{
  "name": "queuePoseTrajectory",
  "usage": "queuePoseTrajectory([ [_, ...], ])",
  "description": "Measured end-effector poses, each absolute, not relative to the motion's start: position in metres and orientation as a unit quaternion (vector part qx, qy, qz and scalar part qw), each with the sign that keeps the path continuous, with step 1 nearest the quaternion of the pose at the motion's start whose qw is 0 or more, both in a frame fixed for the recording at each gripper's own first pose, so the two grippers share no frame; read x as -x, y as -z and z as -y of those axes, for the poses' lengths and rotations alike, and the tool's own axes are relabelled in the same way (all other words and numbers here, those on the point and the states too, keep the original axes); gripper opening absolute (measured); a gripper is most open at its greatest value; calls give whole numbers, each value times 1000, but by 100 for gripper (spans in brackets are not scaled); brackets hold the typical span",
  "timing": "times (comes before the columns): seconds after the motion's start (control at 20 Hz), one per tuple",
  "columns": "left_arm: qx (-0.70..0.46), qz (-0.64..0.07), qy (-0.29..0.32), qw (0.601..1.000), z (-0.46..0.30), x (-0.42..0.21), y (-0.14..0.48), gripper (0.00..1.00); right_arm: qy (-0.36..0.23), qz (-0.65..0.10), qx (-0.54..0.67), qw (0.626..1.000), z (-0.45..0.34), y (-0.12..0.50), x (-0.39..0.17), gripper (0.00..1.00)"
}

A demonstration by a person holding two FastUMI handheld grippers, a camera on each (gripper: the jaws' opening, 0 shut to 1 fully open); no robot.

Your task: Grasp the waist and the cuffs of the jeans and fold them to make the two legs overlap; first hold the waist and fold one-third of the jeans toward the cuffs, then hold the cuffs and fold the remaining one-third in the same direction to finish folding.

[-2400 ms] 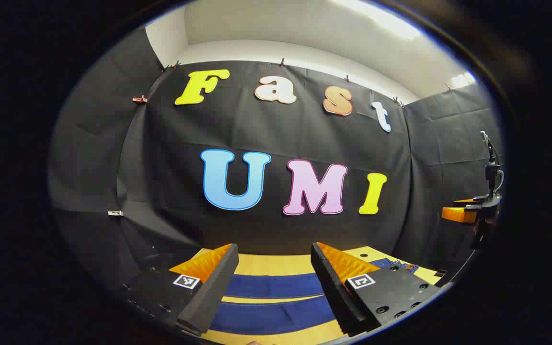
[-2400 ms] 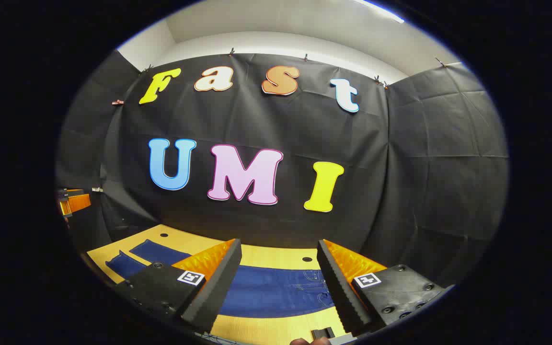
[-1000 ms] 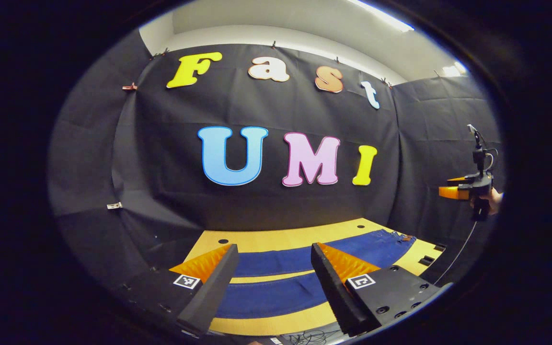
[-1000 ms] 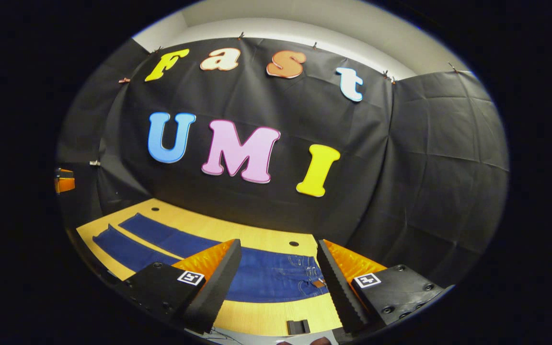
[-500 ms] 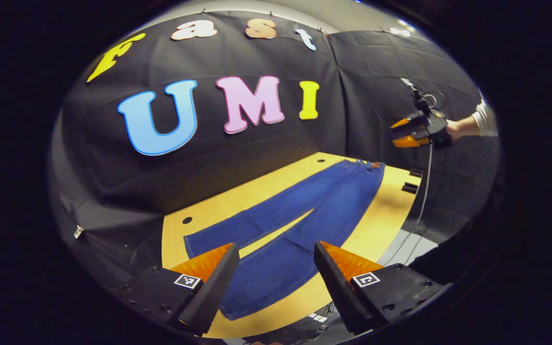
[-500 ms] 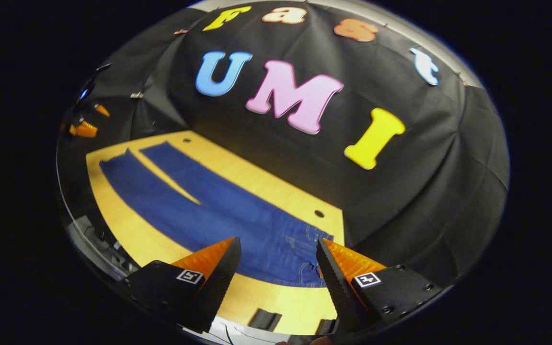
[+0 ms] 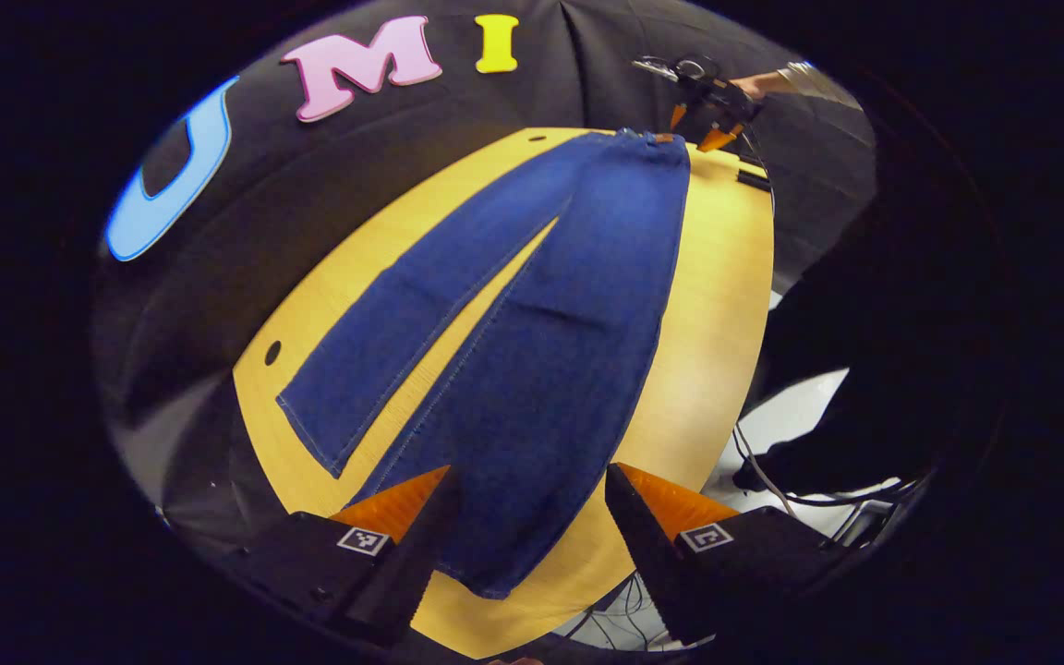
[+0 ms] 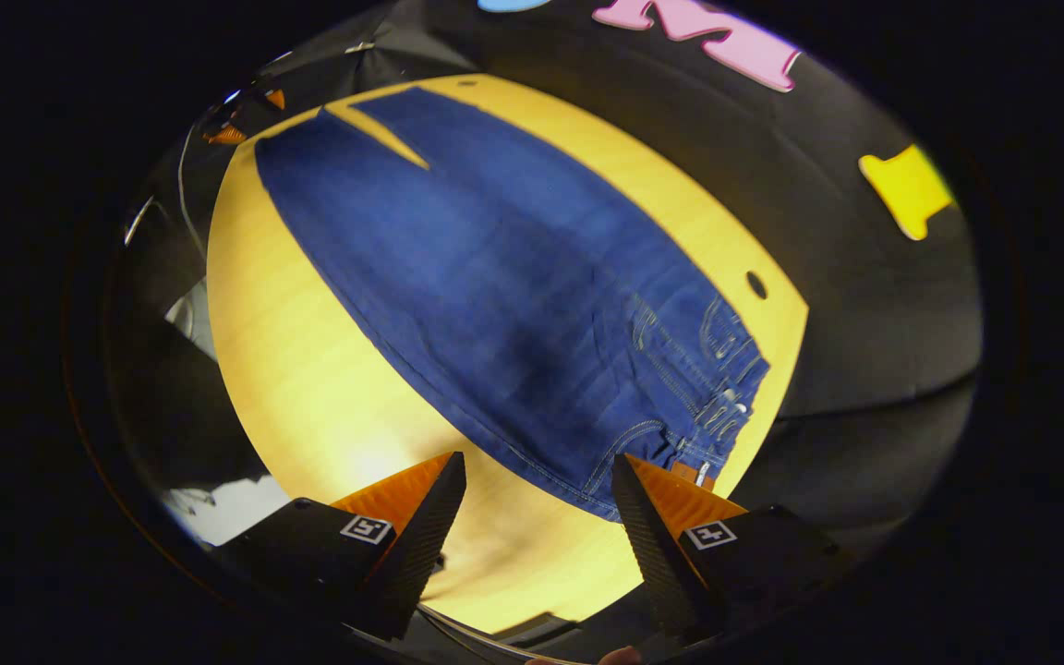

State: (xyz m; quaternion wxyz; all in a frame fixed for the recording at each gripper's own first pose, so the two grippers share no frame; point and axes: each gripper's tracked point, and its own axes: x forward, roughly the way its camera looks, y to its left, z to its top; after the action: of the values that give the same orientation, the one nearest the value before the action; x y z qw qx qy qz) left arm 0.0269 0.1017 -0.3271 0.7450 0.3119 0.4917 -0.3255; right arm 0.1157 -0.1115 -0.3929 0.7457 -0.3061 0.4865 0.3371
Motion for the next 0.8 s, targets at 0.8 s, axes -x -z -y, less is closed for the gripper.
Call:
queuePoseTrajectory([
  [0.8, -331, -640, 348, 599, -129, -13, 394, 96, -347, -619, 275, 648, 137, 451, -119, 94],
])
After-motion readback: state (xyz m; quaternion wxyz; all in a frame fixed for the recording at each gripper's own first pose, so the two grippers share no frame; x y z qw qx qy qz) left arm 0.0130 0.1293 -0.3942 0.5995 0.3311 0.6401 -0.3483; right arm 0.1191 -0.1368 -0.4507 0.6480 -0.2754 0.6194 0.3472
